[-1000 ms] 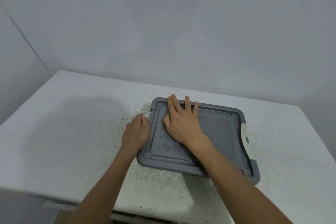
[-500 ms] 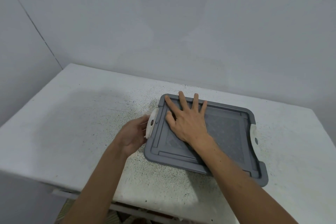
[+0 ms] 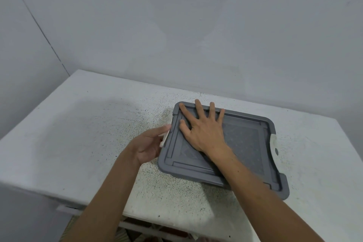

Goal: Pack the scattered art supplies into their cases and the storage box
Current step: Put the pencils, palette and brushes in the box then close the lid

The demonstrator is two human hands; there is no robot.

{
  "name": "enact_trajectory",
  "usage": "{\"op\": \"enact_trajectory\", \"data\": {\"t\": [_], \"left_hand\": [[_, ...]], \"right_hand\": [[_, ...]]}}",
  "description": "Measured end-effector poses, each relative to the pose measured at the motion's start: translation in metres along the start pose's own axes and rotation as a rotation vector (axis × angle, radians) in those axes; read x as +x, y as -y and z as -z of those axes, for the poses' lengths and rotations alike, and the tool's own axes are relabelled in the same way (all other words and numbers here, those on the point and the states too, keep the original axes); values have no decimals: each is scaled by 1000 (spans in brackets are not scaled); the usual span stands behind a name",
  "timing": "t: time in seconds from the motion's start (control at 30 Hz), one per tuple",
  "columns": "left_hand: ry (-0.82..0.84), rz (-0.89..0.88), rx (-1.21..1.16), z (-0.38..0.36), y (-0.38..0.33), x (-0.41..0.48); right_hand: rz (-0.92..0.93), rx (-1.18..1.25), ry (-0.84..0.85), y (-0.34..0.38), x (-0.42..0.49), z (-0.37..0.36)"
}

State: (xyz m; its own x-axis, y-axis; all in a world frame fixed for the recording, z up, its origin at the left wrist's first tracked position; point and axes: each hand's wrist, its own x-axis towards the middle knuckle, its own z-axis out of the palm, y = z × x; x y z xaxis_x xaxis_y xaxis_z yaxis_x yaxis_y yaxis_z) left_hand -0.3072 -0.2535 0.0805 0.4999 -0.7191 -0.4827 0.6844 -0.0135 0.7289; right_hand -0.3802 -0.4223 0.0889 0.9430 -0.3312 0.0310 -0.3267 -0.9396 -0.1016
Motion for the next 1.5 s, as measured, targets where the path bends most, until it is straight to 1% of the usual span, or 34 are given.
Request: {"op": "enact_trajectory", "data": {"t": [0.1, 0.27, 0.4, 0.53, 0.6, 0.67, 0.73, 0.8, 0.83, 0.9, 1.0, 1.1, 1.17, 1.3, 1.5], "left_hand": [[19, -17, 116, -9, -4, 0], [-161, -73, 276, -16, -8, 1], [-220, -98, 396, -19, -9, 0], [-253, -117, 440, -20, -8, -2], [-267, -182, 522, -22, -6, -3], [-317, -342, 727, -26, -2, -1], [-384, -522, 1075, -29, 3, 5], [-447, -634, 1407, -34, 9, 11], [-467, -661, 1528, -37, 12, 13], [-422, -675, 1719, -48, 17, 17], [-327, -565, 1945, -57, 19, 24], [-317, -533, 2005, -61, 17, 27], [-320, -568, 2027, -61, 19, 28], [-336, -590, 2078, -60, 21, 27], [-347, -542, 2123, -64, 21, 26]], "right_hand": [[-1, -12, -1, 0, 1, 0], [-5, -19, 10, -1, 0, 0], [6, -34, 4, -1, -1, -1], [18, -36, 20, -1, -2, 1], [33, -5, 29, -3, -1, 3], [63, 66, 27, -10, -3, 5], [107, 155, 28, -24, -6, 8], [133, 219, 30, -41, -15, 12], [132, 223, 29, -49, -20, 13], [85, 152, 24, -68, -33, 17], [-10, 14, 57, -93, -53, 23], [-66, -40, 69, -108, -69, 26], [-78, -46, 60, -111, -75, 25], [-74, -80, 44, -110, -77, 20], [-73, -107, 63, -109, -75, 19]]}}
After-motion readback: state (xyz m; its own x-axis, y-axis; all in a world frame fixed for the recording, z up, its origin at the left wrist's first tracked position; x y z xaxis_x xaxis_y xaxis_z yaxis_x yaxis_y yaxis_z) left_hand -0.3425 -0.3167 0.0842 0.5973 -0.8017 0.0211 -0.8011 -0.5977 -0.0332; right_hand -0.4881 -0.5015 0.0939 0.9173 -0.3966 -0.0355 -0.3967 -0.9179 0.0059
